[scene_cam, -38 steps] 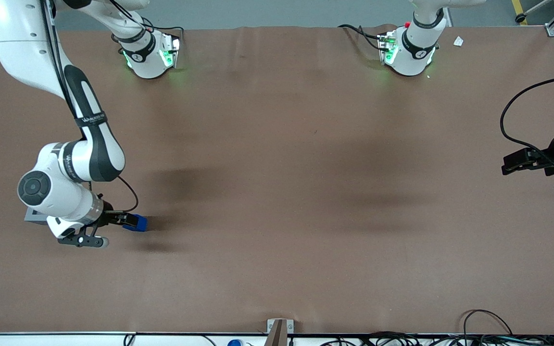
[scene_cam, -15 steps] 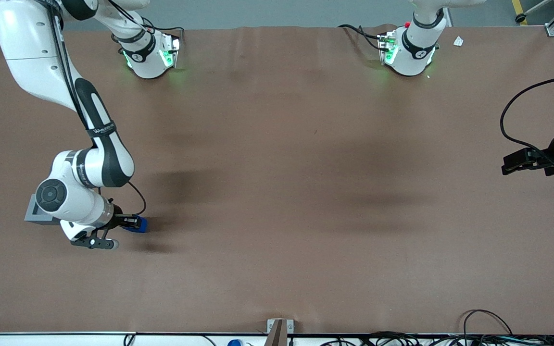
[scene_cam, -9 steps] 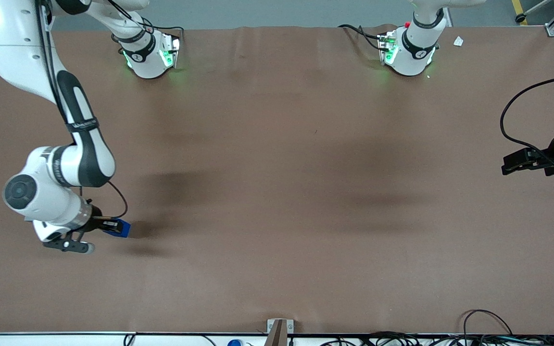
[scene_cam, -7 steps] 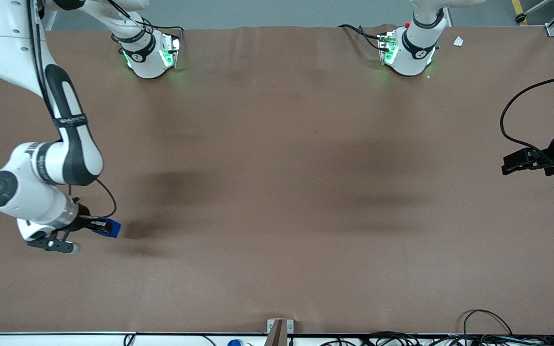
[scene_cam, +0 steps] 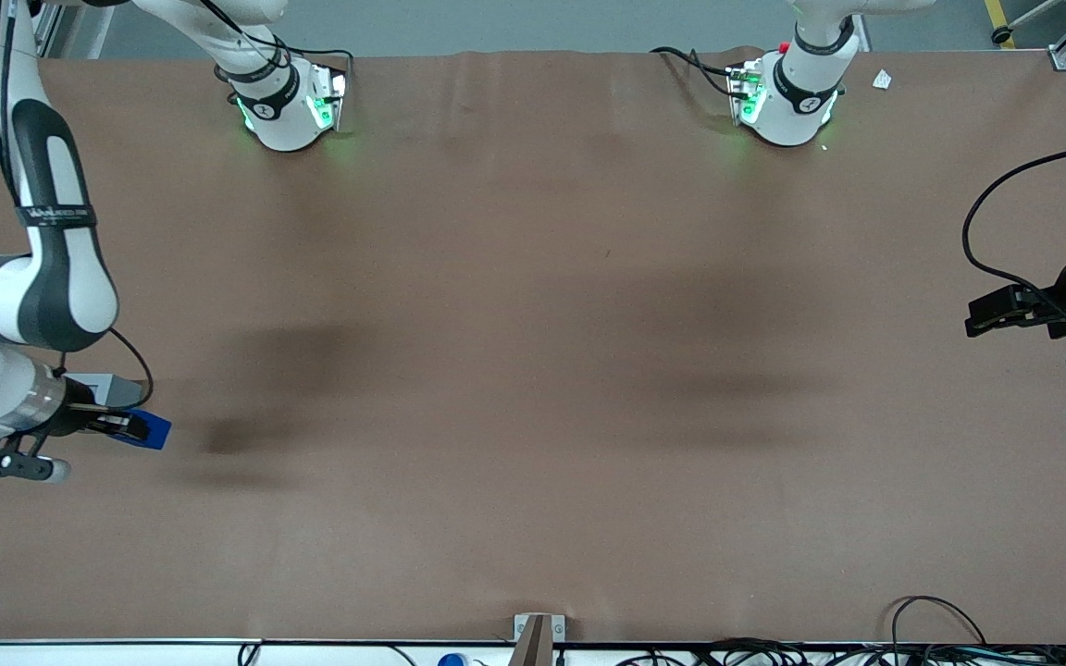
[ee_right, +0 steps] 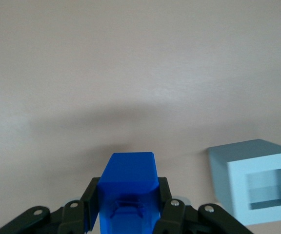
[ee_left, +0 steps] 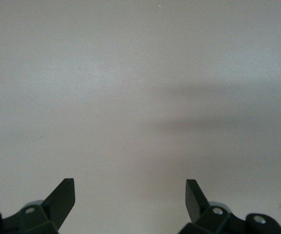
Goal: Insert blue part into gray base with right arm
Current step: 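Carry the blue block with the right gripper over the gray base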
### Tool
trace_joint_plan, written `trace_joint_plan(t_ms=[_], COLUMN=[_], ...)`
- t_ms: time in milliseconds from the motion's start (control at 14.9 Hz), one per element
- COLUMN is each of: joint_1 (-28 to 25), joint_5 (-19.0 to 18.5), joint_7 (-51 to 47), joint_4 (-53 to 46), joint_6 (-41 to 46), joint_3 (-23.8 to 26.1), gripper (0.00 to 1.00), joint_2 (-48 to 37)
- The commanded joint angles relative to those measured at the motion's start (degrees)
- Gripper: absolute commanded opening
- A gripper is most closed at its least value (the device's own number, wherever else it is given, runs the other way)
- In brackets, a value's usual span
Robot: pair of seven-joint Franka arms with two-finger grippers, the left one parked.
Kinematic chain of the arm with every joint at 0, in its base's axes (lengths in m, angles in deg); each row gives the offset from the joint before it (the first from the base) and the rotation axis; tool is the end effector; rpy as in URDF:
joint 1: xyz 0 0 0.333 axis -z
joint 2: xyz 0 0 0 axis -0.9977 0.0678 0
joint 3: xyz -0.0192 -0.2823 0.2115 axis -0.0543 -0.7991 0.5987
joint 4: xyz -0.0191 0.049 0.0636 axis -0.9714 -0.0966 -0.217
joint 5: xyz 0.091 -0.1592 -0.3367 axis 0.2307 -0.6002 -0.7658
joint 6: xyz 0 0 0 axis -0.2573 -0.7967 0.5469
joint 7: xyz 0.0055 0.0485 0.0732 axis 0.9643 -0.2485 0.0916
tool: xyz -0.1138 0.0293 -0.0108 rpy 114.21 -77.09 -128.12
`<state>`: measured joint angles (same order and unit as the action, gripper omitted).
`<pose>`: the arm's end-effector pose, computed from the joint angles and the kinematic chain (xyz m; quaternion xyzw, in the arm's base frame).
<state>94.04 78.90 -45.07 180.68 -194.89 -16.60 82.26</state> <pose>0.6933 -0.1048 0.3702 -0.9966 0.0794 -0.0196 0.0016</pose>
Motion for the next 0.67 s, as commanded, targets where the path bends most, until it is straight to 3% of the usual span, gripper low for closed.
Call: trace_joint_plan(t_ms=[0,604], joint_1=[2.8,9.5], joint_5=[0.1,-0.6], joint_7=[4.9,15.7], joint_4=[-0.2,-1.1], joint_6=[2.3,2.3], joint_3=[0.8,0.7], gripper=[0.2,0.2], joint_2=[-0.8,-0.5])
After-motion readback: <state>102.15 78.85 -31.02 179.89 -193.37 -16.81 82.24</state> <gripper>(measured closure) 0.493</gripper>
